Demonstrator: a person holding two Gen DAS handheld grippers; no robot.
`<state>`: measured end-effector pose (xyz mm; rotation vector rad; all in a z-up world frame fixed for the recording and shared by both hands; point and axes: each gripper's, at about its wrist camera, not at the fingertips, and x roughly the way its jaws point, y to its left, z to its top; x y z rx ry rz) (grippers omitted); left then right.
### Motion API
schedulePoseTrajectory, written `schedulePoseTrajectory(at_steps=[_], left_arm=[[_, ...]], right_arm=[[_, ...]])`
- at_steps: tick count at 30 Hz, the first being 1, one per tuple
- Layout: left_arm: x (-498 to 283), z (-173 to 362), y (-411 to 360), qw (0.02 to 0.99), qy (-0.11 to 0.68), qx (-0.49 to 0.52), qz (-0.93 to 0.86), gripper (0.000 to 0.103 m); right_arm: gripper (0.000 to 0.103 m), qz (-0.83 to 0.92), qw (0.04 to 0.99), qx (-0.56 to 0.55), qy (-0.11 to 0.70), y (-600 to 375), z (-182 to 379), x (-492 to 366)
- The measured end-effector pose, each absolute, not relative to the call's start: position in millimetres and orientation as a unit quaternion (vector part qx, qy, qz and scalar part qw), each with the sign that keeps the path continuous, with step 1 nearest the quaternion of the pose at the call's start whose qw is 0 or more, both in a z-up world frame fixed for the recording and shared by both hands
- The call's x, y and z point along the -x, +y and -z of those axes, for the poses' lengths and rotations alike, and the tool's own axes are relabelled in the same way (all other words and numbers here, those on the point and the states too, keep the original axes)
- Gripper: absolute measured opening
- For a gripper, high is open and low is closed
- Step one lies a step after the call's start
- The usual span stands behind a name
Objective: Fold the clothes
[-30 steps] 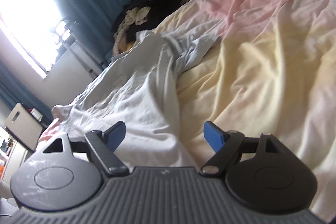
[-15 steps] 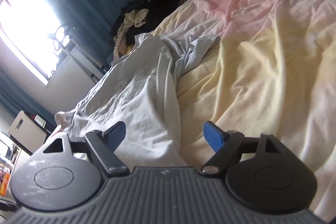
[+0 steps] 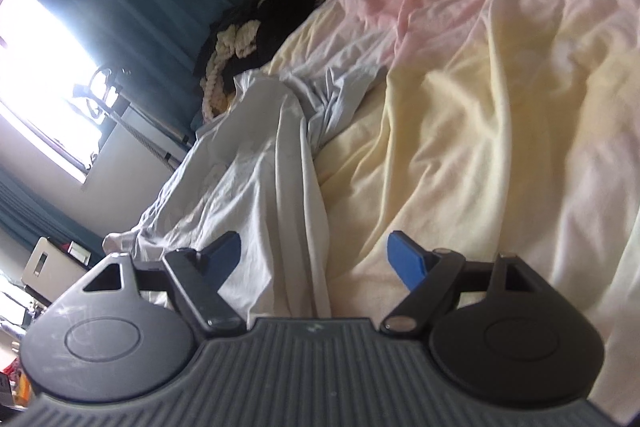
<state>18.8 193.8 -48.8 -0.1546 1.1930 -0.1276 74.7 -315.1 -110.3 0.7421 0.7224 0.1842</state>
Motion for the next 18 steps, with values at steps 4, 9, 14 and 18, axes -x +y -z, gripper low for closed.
schedulePoseTrajectory(at_steps=[4, 9, 14, 18], left_arm=[[-4.2, 15.1, 176.0, 0.862, 0.504, 0.035, 0.045, 0.053], [1.8, -21.9, 114.0, 0.915, 0.398, -0.036, 0.055, 0.053], [-15.9, -18.4, 34.0, 0.935, 0.339, -0.034, 0.098, 0.055], [-34.9, 10.2, -7.9, 0.934, 0.332, 0.009, 0.131, 0.055]], right_arm=[[0.071, -0.089, 0.862, -0.358, 0.348, -315.3, 111.7, -74.2], [0.062, -0.09, 0.862, -0.354, 0.351, -312.0, 113.4, -75.4], [0.058, -0.112, 0.86, -0.347, 0.357, -306.7, 112.9, -91.2], [0.045, -0.116, 0.868, -0.309, 0.37, -302.1, 115.2, -110.1]])
